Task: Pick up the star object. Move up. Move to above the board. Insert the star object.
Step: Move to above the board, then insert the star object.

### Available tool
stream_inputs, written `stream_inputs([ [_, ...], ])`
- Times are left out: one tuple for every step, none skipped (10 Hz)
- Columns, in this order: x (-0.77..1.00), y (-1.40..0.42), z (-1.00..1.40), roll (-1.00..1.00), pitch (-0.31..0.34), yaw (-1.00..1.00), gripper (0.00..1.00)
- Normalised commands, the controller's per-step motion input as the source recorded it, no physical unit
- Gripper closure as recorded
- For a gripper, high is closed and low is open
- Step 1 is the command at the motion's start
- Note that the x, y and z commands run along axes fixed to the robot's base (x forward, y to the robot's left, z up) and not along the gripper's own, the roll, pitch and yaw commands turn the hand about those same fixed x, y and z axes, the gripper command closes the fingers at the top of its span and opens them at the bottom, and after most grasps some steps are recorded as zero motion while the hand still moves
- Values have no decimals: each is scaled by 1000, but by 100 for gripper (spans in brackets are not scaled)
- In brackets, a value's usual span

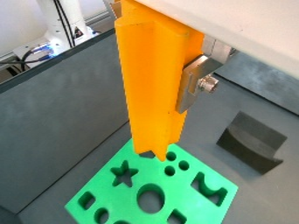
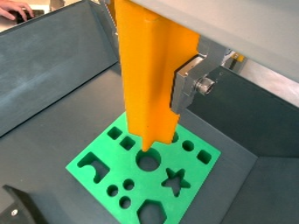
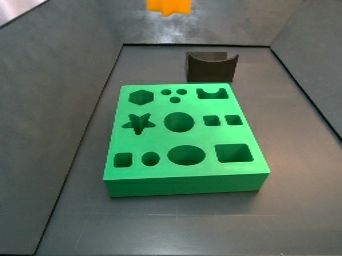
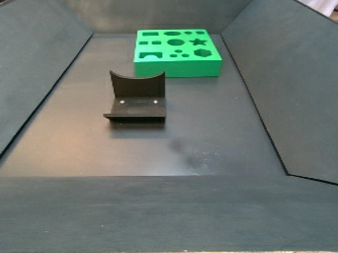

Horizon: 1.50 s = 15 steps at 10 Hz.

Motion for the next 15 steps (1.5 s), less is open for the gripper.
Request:
stream_inputs([
  [146, -214, 39, 70, 139, 11, 100],
  [0, 0, -31, 0, 0, 0, 100],
  [0, 0, -40, -6, -1, 0, 100],
  [0, 26, 0, 0, 0, 0, 100],
  [0, -6, -211, 0, -16, 120, 100],
  [0, -60, -389, 43, -9, 483, 100],
  [-20, -97, -443, 90, -27, 689, 100],
  [0, -100, -474, 71, -31, 757, 100],
  [0, -111, -491, 59, -34, 789, 100],
  [0, -77, -503, 73, -43, 791, 100],
  [0, -29, -491, 99, -49, 800, 100],
  [-6, 0, -509, 123, -50, 820, 100],
  [-43, 0, -500, 157, -51, 817, 100],
  [-14, 0, -449, 167, -64, 649, 100],
  [-40, 0, -457, 177, -60, 589, 100],
])
